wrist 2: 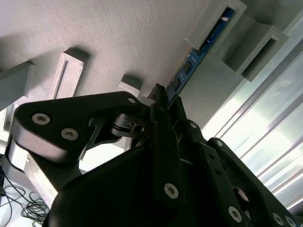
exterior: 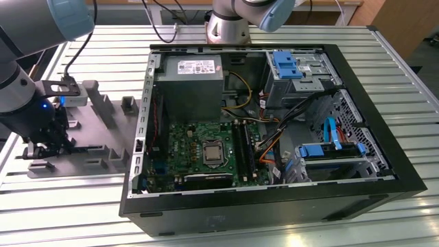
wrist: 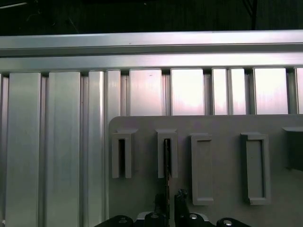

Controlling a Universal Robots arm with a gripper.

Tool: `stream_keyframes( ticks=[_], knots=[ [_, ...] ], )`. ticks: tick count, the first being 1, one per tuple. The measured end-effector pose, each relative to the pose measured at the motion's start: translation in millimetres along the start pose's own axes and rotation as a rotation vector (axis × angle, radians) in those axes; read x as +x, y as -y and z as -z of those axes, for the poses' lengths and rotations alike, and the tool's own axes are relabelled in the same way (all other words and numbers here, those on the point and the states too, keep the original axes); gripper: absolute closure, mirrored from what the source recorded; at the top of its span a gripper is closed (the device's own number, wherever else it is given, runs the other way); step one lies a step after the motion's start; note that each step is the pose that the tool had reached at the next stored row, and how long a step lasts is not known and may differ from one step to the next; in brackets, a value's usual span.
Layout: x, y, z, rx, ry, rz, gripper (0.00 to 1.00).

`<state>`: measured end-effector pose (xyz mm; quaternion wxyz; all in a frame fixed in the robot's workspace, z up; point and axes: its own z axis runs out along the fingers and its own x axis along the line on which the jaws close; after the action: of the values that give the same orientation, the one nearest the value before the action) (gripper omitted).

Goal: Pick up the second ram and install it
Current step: 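Pick up the second ram and move it above second insertion slot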

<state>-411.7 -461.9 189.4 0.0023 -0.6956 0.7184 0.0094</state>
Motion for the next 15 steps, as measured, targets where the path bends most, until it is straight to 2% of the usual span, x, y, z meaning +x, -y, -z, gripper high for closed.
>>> stream_keyframes(
  ticks=[5, 6, 15],
  knots=[
    [0.0, 0.0, -0.1, 0.0001, 0.0000, 0.000, 0.79],
    [0.0, 0.0, -0.2, 0.0000, 0.0000, 0.000, 0.86],
    [0.0, 0.0, -0.3, 0.0000, 0.0000, 0.001, 0.86]
  ],
)
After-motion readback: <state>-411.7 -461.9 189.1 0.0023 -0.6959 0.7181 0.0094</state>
